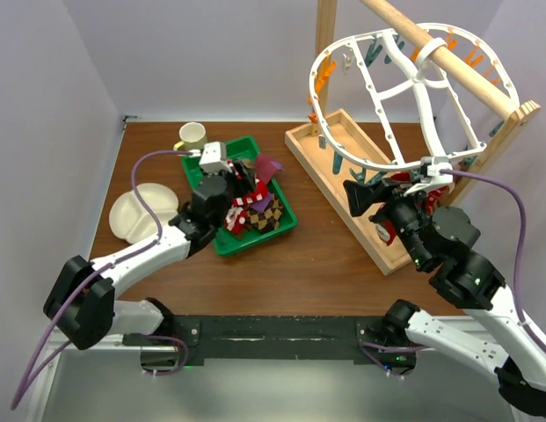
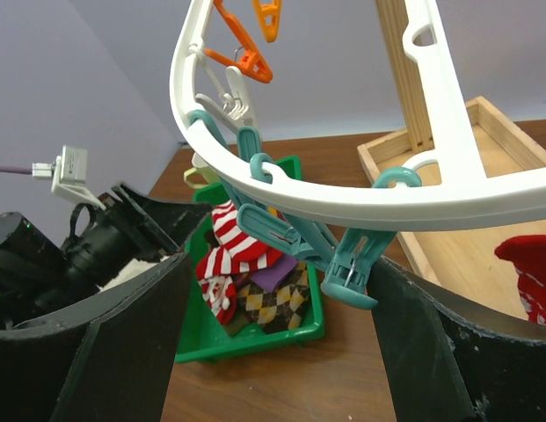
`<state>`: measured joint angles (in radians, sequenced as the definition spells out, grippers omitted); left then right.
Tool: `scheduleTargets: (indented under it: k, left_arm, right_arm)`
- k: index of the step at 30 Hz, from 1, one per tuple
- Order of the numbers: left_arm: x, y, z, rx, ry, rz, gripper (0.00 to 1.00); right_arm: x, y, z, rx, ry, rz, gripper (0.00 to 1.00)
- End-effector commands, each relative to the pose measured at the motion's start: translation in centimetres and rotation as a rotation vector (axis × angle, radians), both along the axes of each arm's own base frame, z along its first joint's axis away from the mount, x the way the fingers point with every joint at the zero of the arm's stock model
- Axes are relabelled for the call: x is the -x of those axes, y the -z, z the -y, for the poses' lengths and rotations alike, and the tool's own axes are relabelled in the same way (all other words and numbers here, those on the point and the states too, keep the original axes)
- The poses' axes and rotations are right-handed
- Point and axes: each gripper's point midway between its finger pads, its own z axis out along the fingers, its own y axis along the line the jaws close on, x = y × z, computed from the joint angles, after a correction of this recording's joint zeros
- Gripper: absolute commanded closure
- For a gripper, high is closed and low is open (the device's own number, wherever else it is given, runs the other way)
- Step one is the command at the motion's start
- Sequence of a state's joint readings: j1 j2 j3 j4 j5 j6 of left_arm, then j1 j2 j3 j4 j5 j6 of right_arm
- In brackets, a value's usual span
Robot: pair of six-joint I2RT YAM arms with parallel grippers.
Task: Remove the socks clipped to the hanger
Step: Remove the sock from the hanger.
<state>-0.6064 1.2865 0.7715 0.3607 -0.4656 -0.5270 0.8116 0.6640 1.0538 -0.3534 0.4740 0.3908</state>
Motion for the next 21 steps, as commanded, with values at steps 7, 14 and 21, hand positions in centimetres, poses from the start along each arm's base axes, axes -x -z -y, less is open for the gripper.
scheduleTargets:
  k: [7,14,21]
  left_arm:
    - [4.7,-5.4,12.5,0.198,0.336,0.148,0.32]
    - [8.6,-7.2,20.9,0.255,0.531,0.190,0.29]
    - [10.4,-6.8,26.0,0.263,0.647,0.196,0.27]
  right_arm:
    - [2.4,-2.3,1.3,-0.024,-0.043,-0.025,0.09]
    - [4.0,-3.8,0.8,-0.045,-0.131,-0.015,0.01]
    - [5.2,-5.6,-0.4,-0.063,-0.230,0.016,0.02]
